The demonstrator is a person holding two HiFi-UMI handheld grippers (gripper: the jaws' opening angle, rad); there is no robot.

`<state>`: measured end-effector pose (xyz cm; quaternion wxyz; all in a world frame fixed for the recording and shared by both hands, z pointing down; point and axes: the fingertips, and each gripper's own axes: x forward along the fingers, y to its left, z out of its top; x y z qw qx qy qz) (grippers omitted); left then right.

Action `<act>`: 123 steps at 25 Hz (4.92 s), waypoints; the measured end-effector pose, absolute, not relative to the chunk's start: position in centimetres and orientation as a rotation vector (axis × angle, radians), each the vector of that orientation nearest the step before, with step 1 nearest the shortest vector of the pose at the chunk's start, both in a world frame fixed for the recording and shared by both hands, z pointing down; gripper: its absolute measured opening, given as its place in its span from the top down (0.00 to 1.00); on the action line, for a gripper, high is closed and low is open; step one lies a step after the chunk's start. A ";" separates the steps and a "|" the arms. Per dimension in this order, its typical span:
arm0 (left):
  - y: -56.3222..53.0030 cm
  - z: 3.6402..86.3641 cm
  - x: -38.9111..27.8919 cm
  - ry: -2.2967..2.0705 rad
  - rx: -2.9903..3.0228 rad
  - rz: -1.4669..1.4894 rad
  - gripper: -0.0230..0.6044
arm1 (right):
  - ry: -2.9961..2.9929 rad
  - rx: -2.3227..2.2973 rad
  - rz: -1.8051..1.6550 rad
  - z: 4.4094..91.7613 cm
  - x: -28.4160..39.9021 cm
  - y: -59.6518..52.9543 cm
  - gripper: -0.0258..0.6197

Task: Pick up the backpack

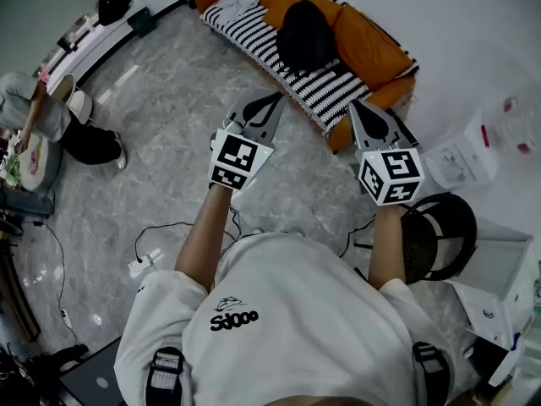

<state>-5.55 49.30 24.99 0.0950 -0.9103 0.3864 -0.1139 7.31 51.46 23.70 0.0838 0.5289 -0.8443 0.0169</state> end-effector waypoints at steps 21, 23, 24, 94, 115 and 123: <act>44.5 28.6 -2.0 1.222 -2.714 -0.377 0.92 | -2.519 1.541 0.123 26.7 11.9 45.6 0.91; 42.3 29.4 -2.4 1.219 -2.723 -0.381 0.92 | -2.502 1.561 0.131 27.3 11.7 43.4 0.91; 41.0 29.8 -2.6 1.215 -2.728 -0.381 0.92 | -2.493 1.569 0.130 27.6 11.6 42.2 0.91; -22.8 37.8 -3.8 1.172 -3.000 -0.512 0.92 | -2.373 1.571 0.438 33.5 10.6 -20.6 0.91; -43.5 53.5 5.5 1.325 -3.135 -0.815 0.92 | -2.262 1.378 0.593 48.6 22.2 -43.5 0.90; -47.7 60.4 7.9 1.318 -3.199 -0.907 0.92 | -2.249 1.263 0.670 55.0 23.7 -48.2 0.90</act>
